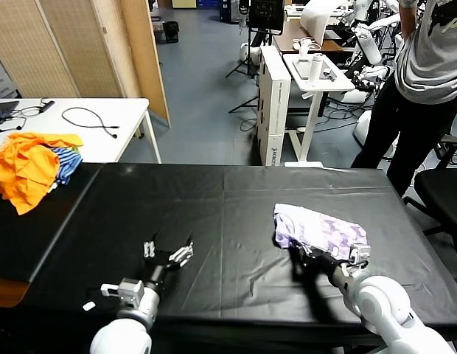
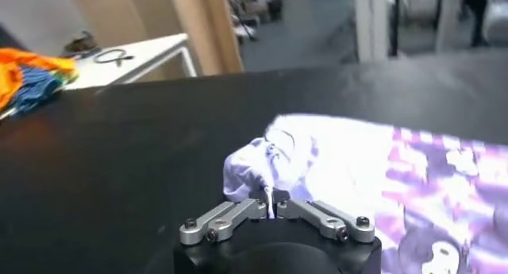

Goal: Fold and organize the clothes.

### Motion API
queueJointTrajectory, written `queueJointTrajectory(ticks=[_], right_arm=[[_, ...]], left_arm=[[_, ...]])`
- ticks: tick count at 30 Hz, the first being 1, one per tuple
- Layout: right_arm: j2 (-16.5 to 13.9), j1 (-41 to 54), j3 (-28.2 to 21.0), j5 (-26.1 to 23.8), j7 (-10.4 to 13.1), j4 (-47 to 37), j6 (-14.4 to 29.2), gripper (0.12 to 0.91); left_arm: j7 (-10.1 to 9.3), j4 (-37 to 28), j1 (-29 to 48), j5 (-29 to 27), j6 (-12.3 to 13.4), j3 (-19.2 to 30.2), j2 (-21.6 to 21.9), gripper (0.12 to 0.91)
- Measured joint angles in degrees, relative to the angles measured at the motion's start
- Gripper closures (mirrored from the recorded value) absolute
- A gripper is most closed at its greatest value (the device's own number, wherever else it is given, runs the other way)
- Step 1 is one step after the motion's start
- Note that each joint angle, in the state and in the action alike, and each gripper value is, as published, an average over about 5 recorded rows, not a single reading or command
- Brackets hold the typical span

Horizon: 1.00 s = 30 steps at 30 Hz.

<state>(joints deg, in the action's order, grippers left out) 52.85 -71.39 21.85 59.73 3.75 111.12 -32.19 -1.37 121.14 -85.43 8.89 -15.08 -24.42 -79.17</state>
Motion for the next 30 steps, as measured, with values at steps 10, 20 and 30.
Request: queueJointTrajectory(ticks=[10, 20, 30], right_arm=[[-3.9, -0.2, -1.4, -6.5, -8.3, 3.2, -0.8, 0.32], [-6.0, -4.4, 2.6, -16.1, -3.9, 8.3, 8.1, 0.119], [1.4, -13.3, 14.2, -7.8, 5.2, 8.0, 5.9, 0.118]], left_arm=[[0.0, -0.2, 0.1, 0.1, 0.1, -0.2, 0.1, 0.123], [-0.01, -0.1, -0.3, 0.4, 0.2, -1.0, 0.6, 0.123], [-0.13, 0.1, 0.1, 1.2, -0.1, -0.9, 1.7, 0.123]])
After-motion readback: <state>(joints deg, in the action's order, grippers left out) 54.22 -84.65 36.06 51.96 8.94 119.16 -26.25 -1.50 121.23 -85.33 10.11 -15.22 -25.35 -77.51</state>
